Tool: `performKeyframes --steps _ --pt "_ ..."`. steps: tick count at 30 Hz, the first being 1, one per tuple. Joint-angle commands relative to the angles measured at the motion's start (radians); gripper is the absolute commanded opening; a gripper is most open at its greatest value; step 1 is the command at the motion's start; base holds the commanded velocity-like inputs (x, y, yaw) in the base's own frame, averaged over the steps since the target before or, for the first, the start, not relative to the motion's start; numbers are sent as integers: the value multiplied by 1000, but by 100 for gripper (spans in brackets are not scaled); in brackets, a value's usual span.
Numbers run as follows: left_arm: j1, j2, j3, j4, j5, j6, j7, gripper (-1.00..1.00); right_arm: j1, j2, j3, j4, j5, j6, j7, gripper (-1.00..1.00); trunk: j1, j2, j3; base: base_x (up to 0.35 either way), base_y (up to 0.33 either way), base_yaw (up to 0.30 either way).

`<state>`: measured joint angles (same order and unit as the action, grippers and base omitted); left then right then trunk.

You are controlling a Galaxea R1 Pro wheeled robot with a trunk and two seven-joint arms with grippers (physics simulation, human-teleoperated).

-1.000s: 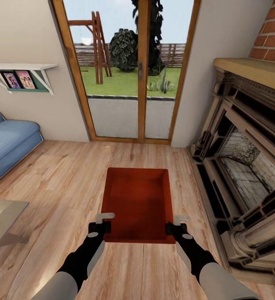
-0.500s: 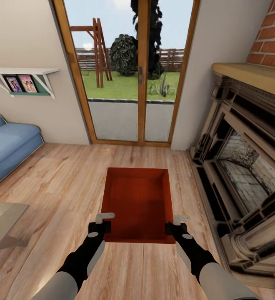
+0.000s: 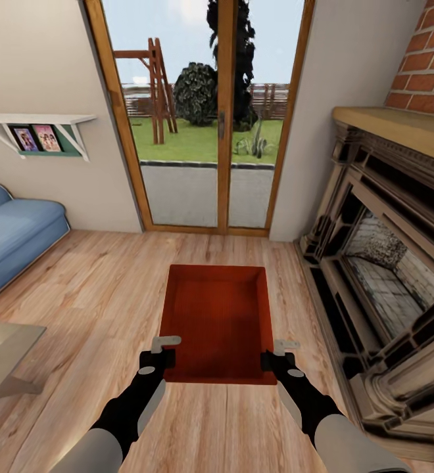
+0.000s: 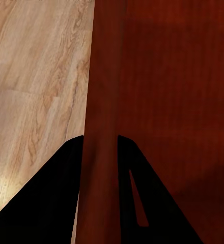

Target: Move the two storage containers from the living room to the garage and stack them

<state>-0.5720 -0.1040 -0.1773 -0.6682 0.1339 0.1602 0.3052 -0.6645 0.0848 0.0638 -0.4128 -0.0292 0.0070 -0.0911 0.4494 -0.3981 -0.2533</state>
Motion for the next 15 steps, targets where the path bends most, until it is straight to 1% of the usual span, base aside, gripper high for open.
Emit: performKeyframes --steps 1,15 --pt "0 1 -7 11 9 7 21 -100 -1 0 -1 -9 8 1 -53 -100 1 -2 0 0 0 0" --pt "0 1 -7 12 9 7 21 -100 -1 0 0 -9 8 1 -53 -100 1 -2 21 0 0 0"
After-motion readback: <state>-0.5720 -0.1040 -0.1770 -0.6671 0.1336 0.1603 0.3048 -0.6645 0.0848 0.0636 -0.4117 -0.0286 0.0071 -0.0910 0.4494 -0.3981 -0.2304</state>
